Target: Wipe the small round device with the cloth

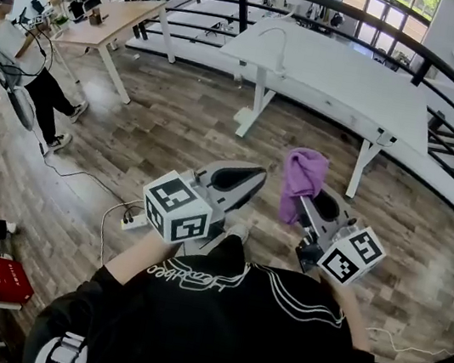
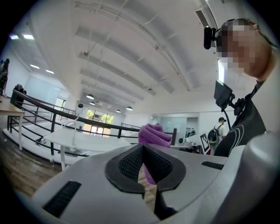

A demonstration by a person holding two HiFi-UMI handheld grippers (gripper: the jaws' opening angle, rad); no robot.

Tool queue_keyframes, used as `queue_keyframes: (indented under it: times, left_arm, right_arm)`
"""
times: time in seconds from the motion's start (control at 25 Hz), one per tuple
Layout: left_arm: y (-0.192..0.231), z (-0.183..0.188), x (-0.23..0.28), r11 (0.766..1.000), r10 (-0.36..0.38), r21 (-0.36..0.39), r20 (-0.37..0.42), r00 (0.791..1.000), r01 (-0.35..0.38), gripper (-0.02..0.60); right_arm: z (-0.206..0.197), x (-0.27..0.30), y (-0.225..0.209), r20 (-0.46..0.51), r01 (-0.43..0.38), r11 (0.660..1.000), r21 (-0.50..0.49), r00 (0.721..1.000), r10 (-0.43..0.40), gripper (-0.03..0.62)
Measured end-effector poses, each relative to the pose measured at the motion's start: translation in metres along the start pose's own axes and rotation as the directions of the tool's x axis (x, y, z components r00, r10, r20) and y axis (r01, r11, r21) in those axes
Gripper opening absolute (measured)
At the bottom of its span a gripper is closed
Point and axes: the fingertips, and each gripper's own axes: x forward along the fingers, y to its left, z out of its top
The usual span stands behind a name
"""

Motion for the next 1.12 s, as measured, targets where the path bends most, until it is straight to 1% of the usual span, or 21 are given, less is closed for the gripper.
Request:
queue_keyframes:
  times: [0.28, 0.48, 0.64, 0.84, 1.0, 1.12]
  left_arm:
    - [0.032, -0.012, 0.024, 1.000, -0.016, -0.008, -0.019, 1.000, 0.016, 0.009]
    - [0.084, -0.018, 0.045, 0.999, -0.019, -0.029, -0.023, 1.000, 0.019, 0.009]
    - [0.146, -0.016, 0.066, 0.998, -0.029, -0.057, -0.032, 0.999, 0.027, 0.009]
    - [0.241, -0.001, 0.101, 0.995, -0.051, -0.089, -0.052, 0.997, 0.047, 0.009]
    - [0.326, 0.017, 0.128, 0.994, -0.064, -0.093, -0.065, 0.996, 0.058, 0.009]
    - [0.382, 0.030, 0.146, 0.993, -0.078, -0.089, -0.071, 0.994, 0.072, 0.009]
  right_arm:
    - [-0.009, 0.022, -0.035, -0.006, 0.004, 1.000, 0.007, 1.000, -0.003, 0.066]
    - [-0.019, 0.059, -0.077, -0.016, 0.016, 0.999, 0.031, 1.000, -0.016, 0.066]
    - [-0.021, 0.105, -0.118, -0.021, 0.037, 0.998, 0.051, 0.999, -0.036, 0.066]
    - [-0.017, 0.179, -0.184, -0.039, 0.075, 0.994, 0.082, 0.997, -0.072, 0.066]
    - [-0.006, 0.248, -0.238, -0.028, 0.098, 0.991, 0.090, 0.995, -0.096, 0.066]
    - [0.000, 0.298, -0.274, -0.032, 0.111, 0.990, 0.082, 0.994, -0.109, 0.066]
